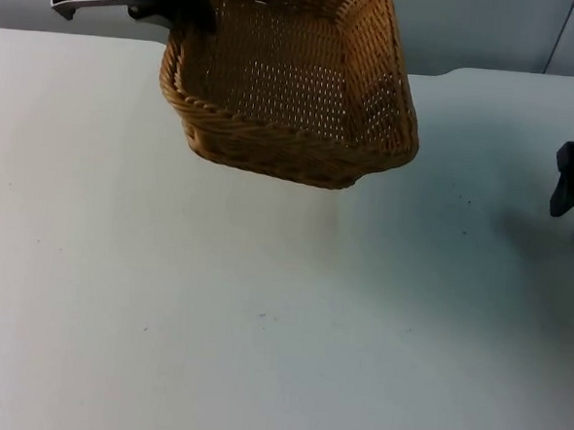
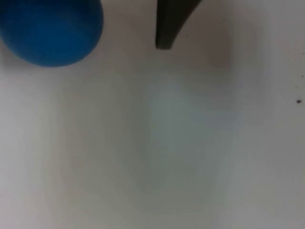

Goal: Pick up the basket with the left hand and place the ball into the basket with the right hand.

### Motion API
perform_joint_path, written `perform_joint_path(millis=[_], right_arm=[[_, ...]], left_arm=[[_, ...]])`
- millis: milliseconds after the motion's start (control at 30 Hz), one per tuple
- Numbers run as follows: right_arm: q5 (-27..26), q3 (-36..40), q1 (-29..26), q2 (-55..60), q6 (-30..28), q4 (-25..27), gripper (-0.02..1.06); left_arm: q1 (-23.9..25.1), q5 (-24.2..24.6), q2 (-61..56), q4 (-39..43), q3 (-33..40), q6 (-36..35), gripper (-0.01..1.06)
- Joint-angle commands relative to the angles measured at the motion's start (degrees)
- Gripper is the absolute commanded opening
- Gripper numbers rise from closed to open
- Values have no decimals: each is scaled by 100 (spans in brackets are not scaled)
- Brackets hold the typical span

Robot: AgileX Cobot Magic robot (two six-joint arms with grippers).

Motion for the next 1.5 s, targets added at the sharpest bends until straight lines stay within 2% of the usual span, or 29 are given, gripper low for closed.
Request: perform_joint_path(millis=[0, 100, 200, 300, 867, 933, 1000, 1033, 1067, 1100, 1233, 1333, 1467], right_arm=[[23, -40, -27, -20, -50, 9, 87], [50, -40, -27, -20, -50, 18, 83], [48, -40, -27, -20, -50, 18, 72], [48, -40, -27, -20, -50, 18, 66], [29, -40, -27, 229, -39, 89, 61], [17, -40, -27, 244, -39, 100, 55], [17, -40, -27, 244, -39, 116, 36], [17, -40, -27, 244, -39, 116, 36], [17, -40, -27, 244, 3, 125, 28], [17, -40, -27, 244, 16, 125, 25], [40, -40, -27, 244, 4, 125, 22], [243, -40, -27, 128, -19, 130, 0], [264, -40, 4, -239, -123, 239, 0]], left_arm=[[15, -193, -1, -118, -62, -46, 0], [15, -193, -1, -118, -62, -46, 0], [15, -193, -1, -143, -62, -46, 0], [15, -193, -1, -180, -62, -46, 0], [15, -193, -1, -202, -62, -46, 0], [15, -193, -1, -202, -62, -46, 0], [15, -193, -1, -202, -62, -46, 0], [15, -193, -1, -202, -62, -46, 0], [15, -193, -1, -202, -62, -46, 0], [15, -193, -1, -202, -62, -46, 0], [25, -182, -1, -202, -62, -46, 0], [25, -160, -1, -202, -62, -31, 0], [25, -160, -1, -202, -62, -31, 0]])
